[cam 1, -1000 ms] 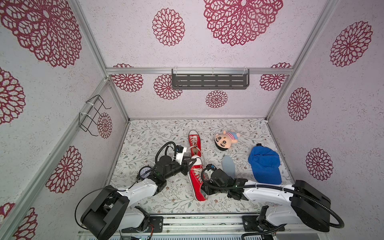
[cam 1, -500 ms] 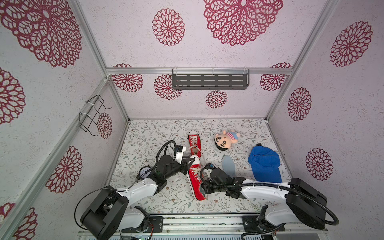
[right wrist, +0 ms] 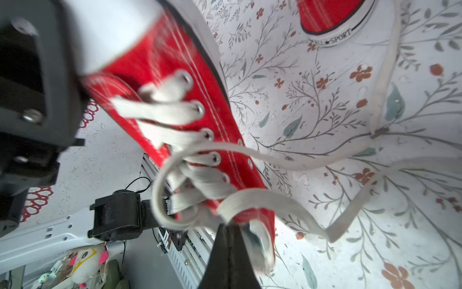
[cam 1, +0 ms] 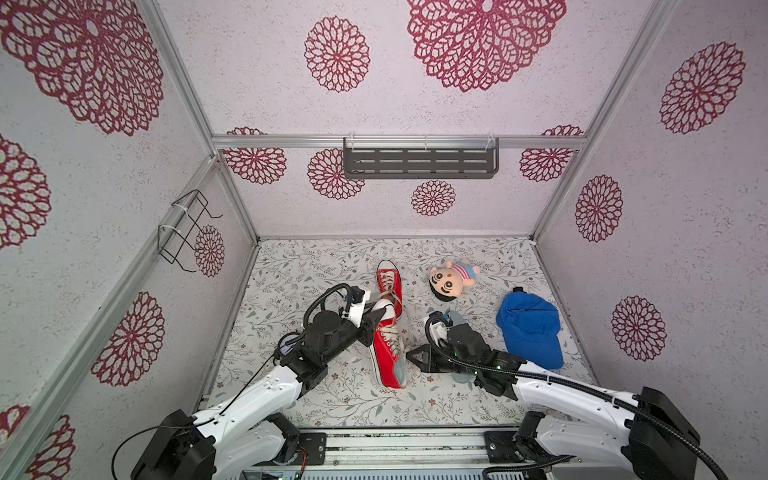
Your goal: Remove the insole from the shoe
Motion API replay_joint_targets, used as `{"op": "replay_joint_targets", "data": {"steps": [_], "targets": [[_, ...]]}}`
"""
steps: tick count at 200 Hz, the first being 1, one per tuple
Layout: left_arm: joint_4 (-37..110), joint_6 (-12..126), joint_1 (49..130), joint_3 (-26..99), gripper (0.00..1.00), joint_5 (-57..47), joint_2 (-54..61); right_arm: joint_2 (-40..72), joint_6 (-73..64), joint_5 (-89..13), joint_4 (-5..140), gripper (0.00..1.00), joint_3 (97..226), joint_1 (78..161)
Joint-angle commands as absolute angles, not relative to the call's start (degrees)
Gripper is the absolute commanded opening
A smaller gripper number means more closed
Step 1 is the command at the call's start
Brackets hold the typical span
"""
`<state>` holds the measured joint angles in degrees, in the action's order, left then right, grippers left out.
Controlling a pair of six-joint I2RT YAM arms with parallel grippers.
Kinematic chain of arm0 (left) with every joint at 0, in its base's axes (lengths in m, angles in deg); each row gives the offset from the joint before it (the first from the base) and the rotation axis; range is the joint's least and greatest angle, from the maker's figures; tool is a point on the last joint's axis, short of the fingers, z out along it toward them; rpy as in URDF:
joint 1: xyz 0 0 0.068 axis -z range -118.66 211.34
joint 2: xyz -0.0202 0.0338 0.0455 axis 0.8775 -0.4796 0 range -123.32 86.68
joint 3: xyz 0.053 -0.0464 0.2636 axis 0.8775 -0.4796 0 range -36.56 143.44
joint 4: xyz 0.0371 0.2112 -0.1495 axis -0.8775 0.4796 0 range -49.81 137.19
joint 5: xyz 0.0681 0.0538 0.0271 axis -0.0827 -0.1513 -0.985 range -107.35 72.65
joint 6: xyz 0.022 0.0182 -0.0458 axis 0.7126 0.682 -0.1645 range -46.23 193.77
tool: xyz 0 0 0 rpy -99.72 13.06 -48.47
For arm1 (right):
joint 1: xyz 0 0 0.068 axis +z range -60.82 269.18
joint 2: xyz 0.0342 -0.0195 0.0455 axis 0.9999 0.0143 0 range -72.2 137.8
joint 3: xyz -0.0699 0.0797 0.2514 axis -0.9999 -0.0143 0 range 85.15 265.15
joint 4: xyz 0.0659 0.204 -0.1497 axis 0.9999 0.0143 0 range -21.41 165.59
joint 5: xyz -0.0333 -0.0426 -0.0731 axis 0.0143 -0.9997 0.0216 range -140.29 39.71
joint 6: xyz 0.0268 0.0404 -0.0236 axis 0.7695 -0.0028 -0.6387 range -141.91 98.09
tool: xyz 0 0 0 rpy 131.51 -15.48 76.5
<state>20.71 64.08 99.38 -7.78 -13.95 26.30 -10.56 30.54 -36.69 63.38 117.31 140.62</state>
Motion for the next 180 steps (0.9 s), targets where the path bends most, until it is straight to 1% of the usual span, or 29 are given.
{"op": "replay_joint_targets", "data": {"steps": [1, 18, 25, 31, 39, 44, 56, 64, 76, 91, 114, 132, 152, 180], "targets": [[24.95, 70.84, 100.01, -7.79, 0.0, -18.33, 29.0, -14.98, 27.78, -39.54, 76.5, 0.0, 120.38, 139.55], [26.41, 71.66, 99.43, -8.08, 0.0, -21.23, 30.85, -16.71, 23.98, -46.81, 94.66, 0.0, 122.95, 139.3], [26.5, 71.2, 98.7, -8.32, 0.0, -20.48, 31.58, -17.69, 23.0, -48.26, 97.86, 0.0, 122.8, 139.34], [26.36, 70.42, 98.09, -8.51, 0.0, -19.59, 32.14, -18.77, 22.46, -48.58, 97.84, 0.0, 121.97, 139.36], [26.17, 69.4, 97.42, -8.69, 0.0, -17.68, 32.57, -20.52, 21.78, -46.56, 93.17, 0.0, 119.87, 139.31], [26.04, 68.85, 97.25, -8.78, 0.0, -17.05, 32.71, -21.58, 21.76, -44.13, 87.69, 0.0, 117.6, 139.36], [26.36, 67.08, 97.36, -8.8, 0.0, -15.76, 32.71, -22.48, 23.44, -38.01, 72.43, 0.12, 112.39, 139.55], [26.65, 66.15, 97.37, -8.87, 0.0, -15.03, 32.64, -21.35, 24.21, -36.37, 65.05, 0.21, 110.6, 140.14], [26.91, 65.3, 97.38, -9.04, 0.0, -15.12, 32.73, -17.62, 22.14, -36.43, 60.37, 0.29, 111.53, 142.46], [26.83, 64.98, 97.37, -9.28, 0.0, -15.34, 32.89, -11.39, 18.92, -36.7, 58.38, 0.34, 115.06, 145.39], [26.99, 65.22, 97.37, -8.96, 0.0, -15.48, 32.89, -3.12, 18.69, -33.87, 51.29, 0.35, 118.02, 147.07], [27.01, 65.25, 97.46, -8.79, 0.0, -15.4, 32.72, 1.41, 18.63, -33.18, 48.93, 0.35, 119.86, 147.75], [27.01, 65.0, 97.46, -8.84, 0.0, -15.15, 32.5, 4.26, 18.44, -33.48, 48.96, 0.32, 121.33, 148.0], [26.66, 64.81, 97.51, -8.87, 0.0, -14.94, 32.28, 5.79, 18.55, -34.84, 50.83, 0.31, 121.61, 148.0]]}}
